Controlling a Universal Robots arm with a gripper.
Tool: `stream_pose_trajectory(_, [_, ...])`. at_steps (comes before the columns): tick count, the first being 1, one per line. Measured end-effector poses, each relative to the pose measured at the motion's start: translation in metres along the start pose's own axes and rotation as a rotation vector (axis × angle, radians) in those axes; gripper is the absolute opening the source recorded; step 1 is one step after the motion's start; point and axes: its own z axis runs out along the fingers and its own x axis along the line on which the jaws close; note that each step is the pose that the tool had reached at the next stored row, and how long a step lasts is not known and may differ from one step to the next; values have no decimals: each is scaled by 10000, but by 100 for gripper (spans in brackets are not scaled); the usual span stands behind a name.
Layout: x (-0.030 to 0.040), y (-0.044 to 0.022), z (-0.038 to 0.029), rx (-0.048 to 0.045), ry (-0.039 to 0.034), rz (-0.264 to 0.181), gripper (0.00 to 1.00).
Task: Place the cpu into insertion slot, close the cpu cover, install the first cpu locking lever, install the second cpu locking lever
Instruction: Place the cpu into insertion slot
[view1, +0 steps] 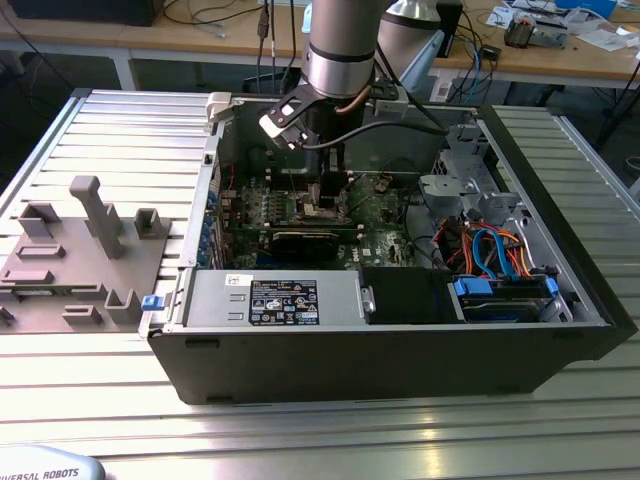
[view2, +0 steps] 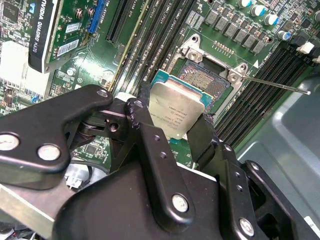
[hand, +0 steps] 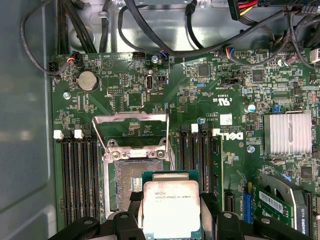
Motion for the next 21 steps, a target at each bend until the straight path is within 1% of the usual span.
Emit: stream_pose_trajectory(21, [0,0,8,4,1,119,54])
